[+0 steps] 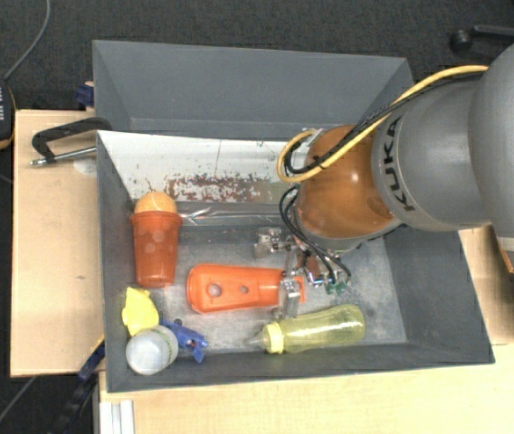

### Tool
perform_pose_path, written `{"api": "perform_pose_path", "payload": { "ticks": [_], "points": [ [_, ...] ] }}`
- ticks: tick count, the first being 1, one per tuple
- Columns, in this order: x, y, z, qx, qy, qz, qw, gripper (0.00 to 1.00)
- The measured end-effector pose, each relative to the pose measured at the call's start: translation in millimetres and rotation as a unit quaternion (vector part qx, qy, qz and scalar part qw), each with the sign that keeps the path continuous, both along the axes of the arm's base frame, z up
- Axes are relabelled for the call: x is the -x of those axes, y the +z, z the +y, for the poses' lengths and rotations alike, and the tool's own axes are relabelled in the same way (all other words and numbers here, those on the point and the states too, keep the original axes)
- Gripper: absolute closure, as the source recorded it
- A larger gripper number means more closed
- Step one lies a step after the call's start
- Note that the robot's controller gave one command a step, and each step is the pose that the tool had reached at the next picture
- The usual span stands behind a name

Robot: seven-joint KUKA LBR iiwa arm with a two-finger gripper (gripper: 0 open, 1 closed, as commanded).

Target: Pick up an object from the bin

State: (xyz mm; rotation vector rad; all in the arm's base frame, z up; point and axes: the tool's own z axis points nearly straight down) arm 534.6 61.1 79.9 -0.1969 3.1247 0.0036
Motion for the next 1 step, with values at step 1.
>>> {"api": "perform_pose_path", "payload": {
  "ticks": [1],
  "points": [
    [6.7,-9.4,31.7,0.000,0.074,0.0018,0.9973,1.00]
  ]
}}
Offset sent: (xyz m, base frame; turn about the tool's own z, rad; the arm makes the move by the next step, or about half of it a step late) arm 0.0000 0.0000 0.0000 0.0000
